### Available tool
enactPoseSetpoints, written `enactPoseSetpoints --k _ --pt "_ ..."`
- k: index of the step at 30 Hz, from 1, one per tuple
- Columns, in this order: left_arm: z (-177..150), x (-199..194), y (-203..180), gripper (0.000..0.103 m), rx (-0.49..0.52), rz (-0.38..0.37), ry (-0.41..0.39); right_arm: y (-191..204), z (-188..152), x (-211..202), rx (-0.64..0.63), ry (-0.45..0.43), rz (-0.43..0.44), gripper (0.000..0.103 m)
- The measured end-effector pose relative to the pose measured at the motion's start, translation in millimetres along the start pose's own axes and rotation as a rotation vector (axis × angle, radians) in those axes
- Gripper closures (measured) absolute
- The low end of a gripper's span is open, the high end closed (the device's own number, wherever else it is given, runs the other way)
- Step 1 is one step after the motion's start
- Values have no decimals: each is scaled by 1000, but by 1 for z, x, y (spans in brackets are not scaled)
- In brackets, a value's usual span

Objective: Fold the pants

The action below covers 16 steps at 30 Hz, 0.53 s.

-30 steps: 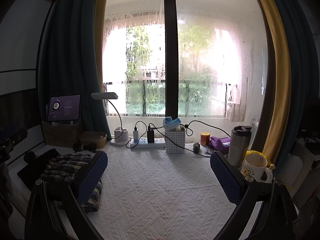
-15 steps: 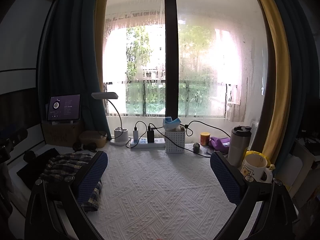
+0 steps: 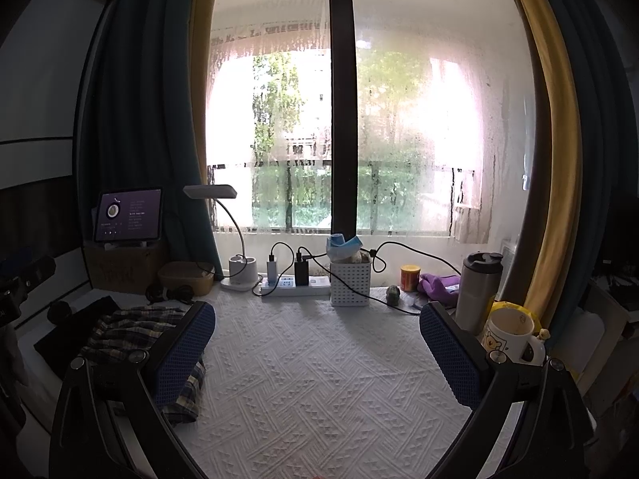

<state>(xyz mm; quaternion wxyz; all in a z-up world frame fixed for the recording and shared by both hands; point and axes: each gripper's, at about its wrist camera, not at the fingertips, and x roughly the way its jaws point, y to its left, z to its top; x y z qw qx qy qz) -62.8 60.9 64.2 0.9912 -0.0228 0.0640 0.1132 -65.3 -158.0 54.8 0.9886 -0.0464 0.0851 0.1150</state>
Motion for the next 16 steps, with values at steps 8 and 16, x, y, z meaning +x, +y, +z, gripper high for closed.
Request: enactPoseSetpoints --k 8,16 --pt "1 1 1 1 1 -1 1 1 0 0 0 1 -1 0" --pt "1 1 5 1 -6 -13 -13 1 1 1 -1 3 1 0"
